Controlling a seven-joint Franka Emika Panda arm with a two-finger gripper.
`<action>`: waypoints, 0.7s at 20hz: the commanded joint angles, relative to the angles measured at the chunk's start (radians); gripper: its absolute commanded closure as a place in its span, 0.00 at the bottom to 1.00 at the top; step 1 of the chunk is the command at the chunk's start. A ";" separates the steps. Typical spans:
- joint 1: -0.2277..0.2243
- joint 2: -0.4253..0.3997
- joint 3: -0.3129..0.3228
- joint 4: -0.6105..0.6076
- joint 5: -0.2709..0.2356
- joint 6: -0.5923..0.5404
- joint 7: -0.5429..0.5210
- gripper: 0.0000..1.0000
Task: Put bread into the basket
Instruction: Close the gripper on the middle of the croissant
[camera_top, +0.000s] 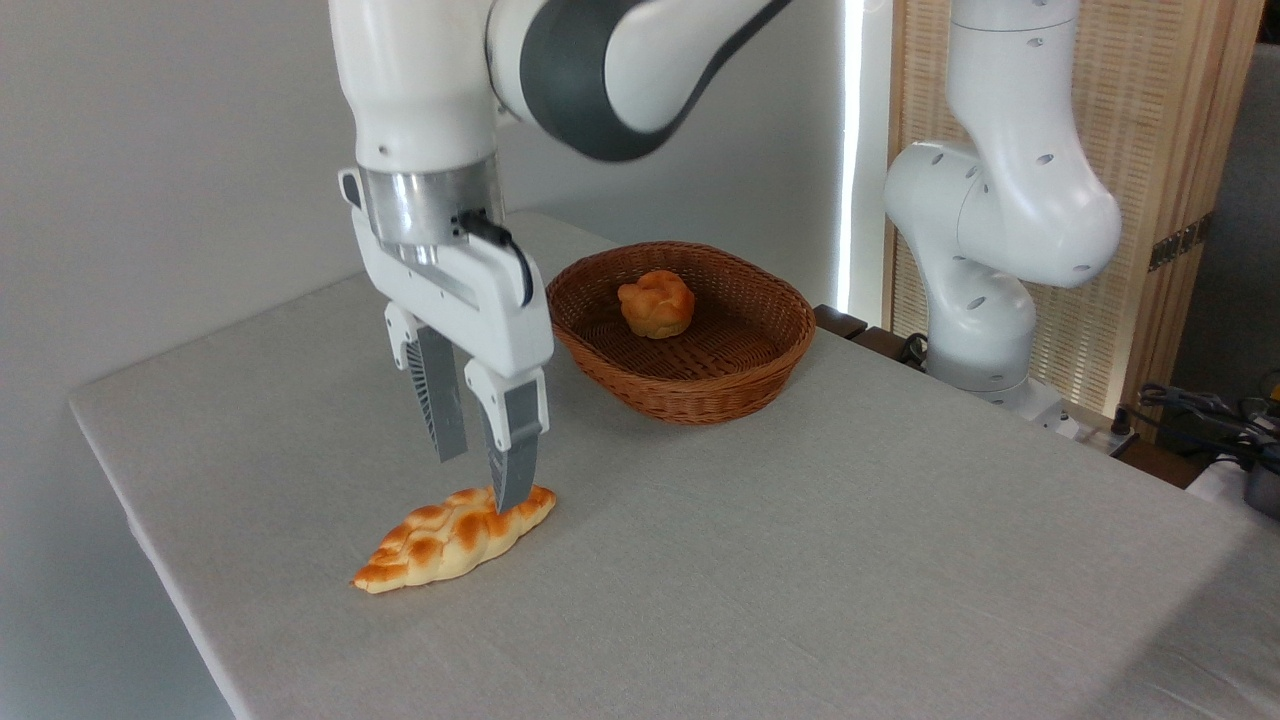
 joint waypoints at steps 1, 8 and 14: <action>0.001 -0.014 -0.048 -0.102 -0.016 0.117 -0.003 0.00; 0.001 0.009 -0.070 -0.183 -0.099 0.251 0.015 0.00; 0.001 0.042 -0.100 -0.269 -0.098 0.393 0.022 0.00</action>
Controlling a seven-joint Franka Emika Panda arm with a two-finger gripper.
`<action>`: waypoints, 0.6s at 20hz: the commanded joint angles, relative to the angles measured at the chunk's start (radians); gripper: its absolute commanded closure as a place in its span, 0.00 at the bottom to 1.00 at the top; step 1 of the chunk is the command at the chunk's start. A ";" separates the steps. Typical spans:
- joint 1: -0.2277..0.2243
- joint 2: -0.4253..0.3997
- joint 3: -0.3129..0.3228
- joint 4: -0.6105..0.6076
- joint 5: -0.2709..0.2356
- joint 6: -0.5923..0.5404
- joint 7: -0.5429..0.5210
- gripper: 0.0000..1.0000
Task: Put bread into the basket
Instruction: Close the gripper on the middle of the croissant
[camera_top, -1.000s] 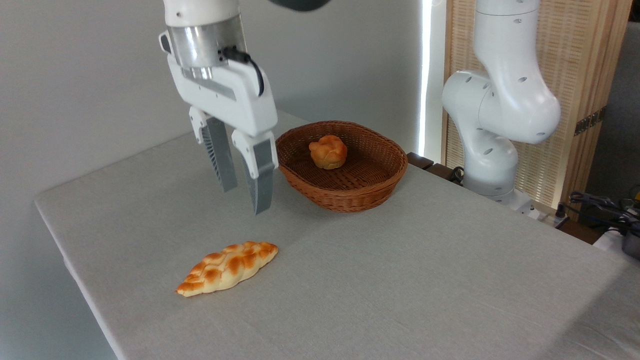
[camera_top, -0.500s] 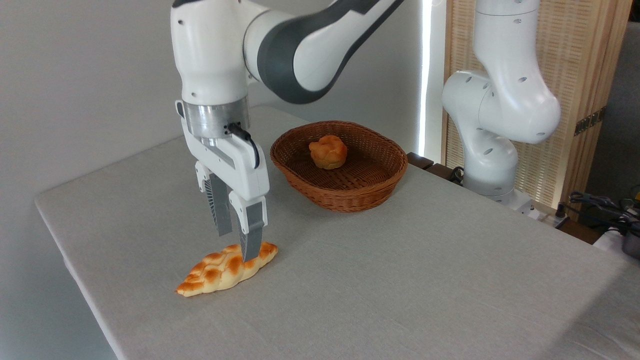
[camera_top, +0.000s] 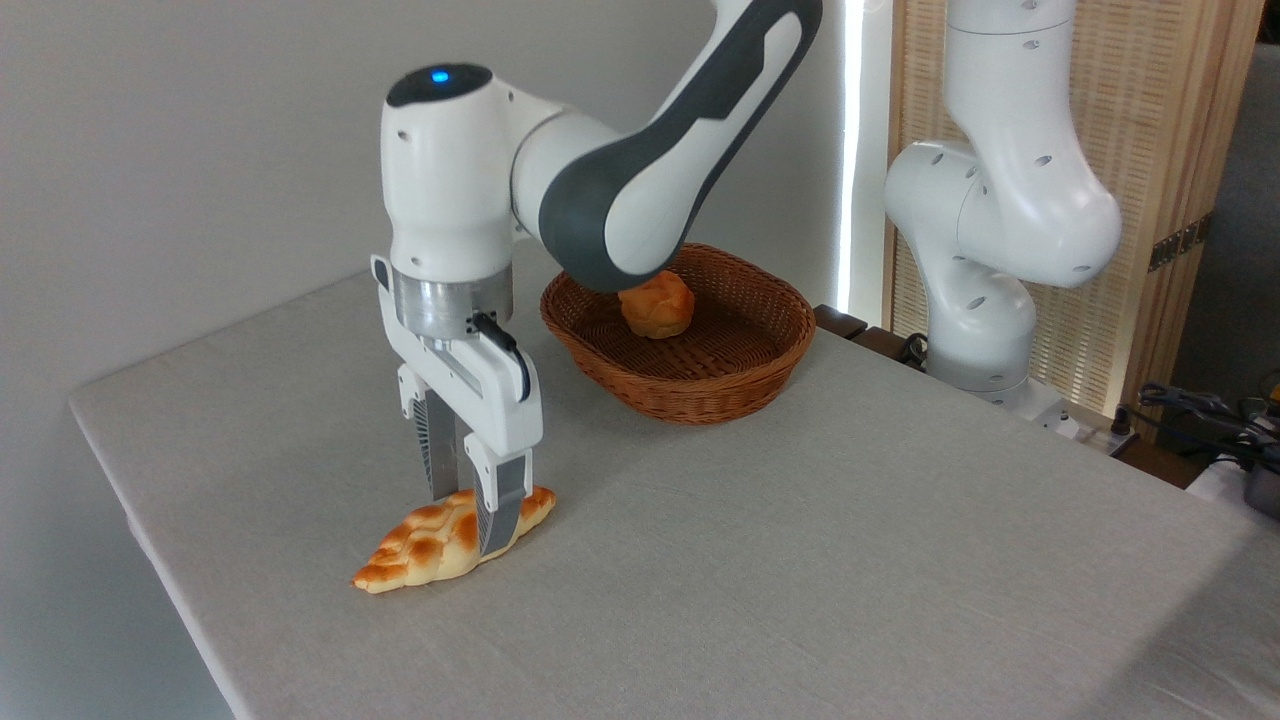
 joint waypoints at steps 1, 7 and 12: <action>0.003 0.010 -0.013 -0.041 -0.018 0.075 0.020 0.00; 0.003 0.013 -0.013 -0.041 -0.018 0.082 0.052 0.59; 0.003 0.013 -0.013 -0.039 -0.022 0.080 0.055 0.65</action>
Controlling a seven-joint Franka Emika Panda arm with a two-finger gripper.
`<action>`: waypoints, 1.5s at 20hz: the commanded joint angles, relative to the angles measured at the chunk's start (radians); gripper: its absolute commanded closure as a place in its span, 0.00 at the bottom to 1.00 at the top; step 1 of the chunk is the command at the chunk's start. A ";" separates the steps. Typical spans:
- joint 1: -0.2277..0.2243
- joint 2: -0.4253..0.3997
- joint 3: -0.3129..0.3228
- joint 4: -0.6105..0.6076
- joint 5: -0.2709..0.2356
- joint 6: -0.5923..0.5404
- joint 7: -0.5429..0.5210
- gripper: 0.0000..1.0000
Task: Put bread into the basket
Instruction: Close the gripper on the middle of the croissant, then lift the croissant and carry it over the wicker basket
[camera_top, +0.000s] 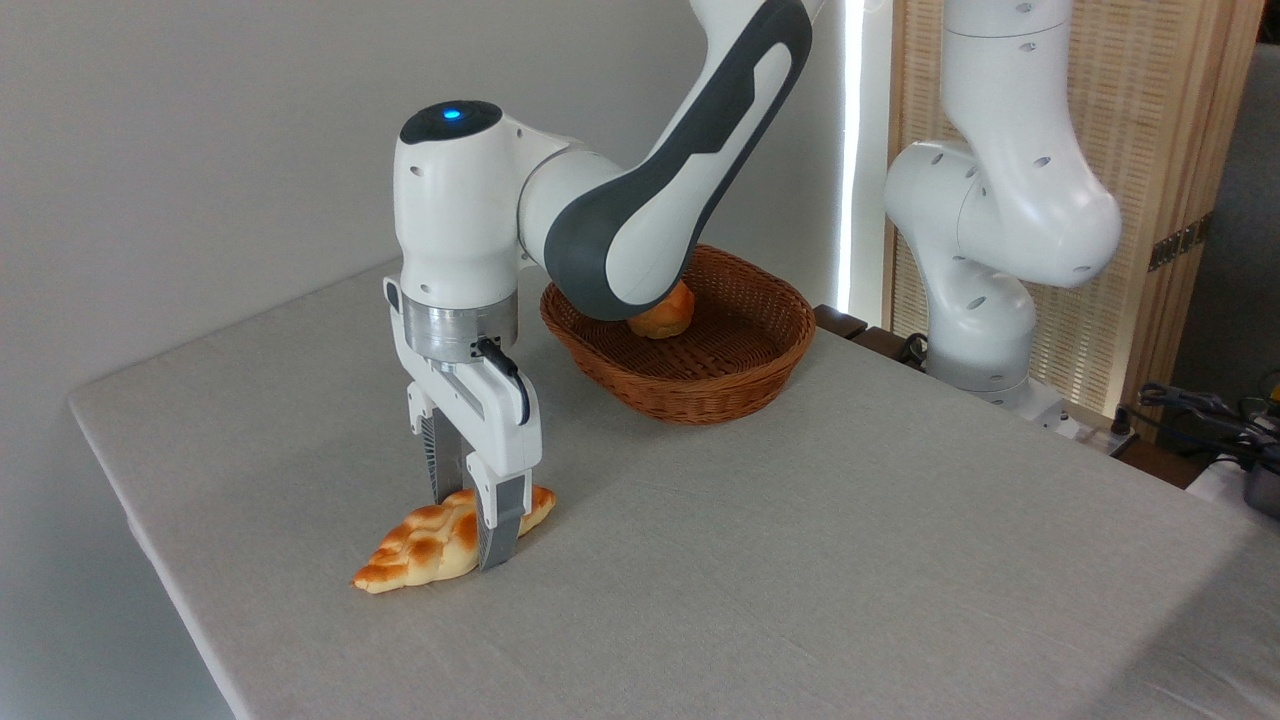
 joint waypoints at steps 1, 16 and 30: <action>0.004 -0.004 0.000 -0.007 -0.024 0.018 0.029 0.65; -0.002 -0.374 0.015 0.015 -0.110 -0.545 0.030 0.63; -0.186 -0.578 0.003 -0.237 -0.105 -0.821 0.012 0.59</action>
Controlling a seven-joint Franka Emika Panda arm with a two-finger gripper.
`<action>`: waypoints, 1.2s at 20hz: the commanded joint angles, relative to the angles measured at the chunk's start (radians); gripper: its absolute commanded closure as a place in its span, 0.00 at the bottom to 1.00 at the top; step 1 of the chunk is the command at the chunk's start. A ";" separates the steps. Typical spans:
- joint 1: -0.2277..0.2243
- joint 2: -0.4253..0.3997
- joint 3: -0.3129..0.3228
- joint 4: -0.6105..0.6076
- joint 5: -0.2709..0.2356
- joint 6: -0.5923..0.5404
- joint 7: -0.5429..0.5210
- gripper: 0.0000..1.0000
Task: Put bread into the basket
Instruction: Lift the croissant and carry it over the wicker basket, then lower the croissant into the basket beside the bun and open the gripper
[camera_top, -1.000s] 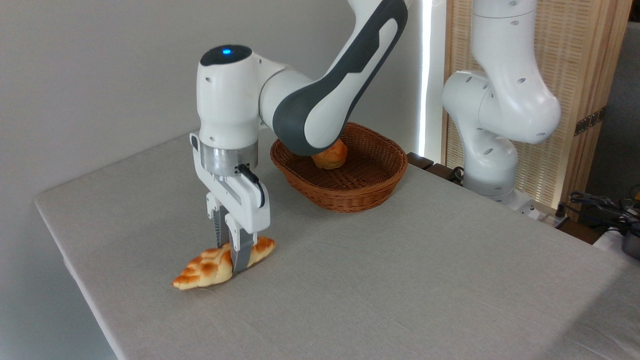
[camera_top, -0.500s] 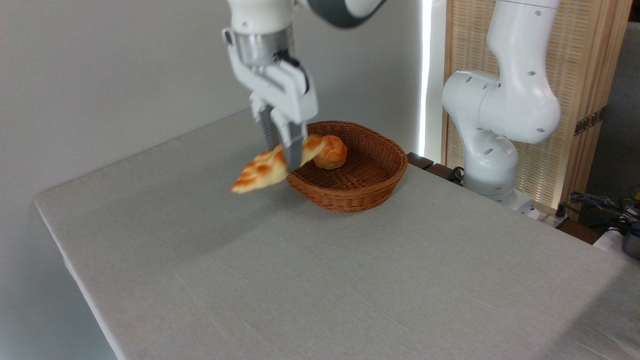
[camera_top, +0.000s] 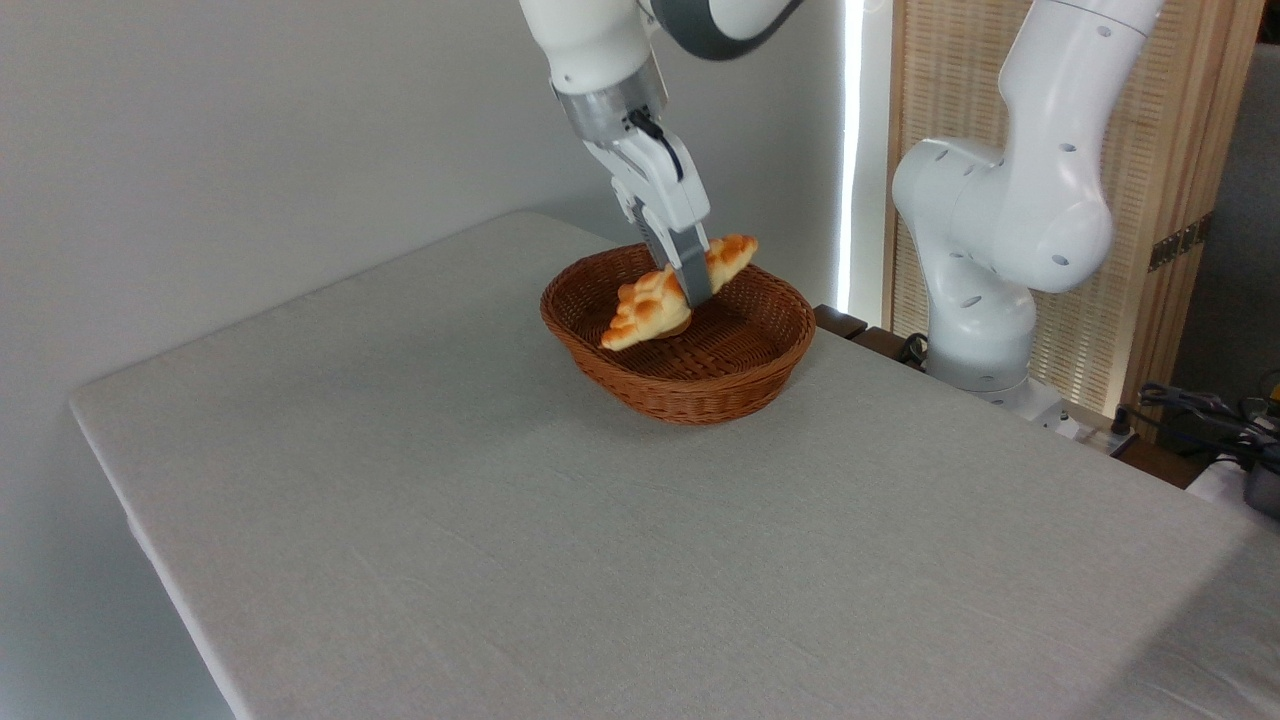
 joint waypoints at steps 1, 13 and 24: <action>-0.005 -0.008 0.005 -0.025 -0.013 -0.023 0.007 0.59; -0.002 0.009 0.007 -0.035 -0.017 0.033 -0.045 0.00; 0.013 0.011 0.024 0.098 -0.013 0.033 -0.048 0.00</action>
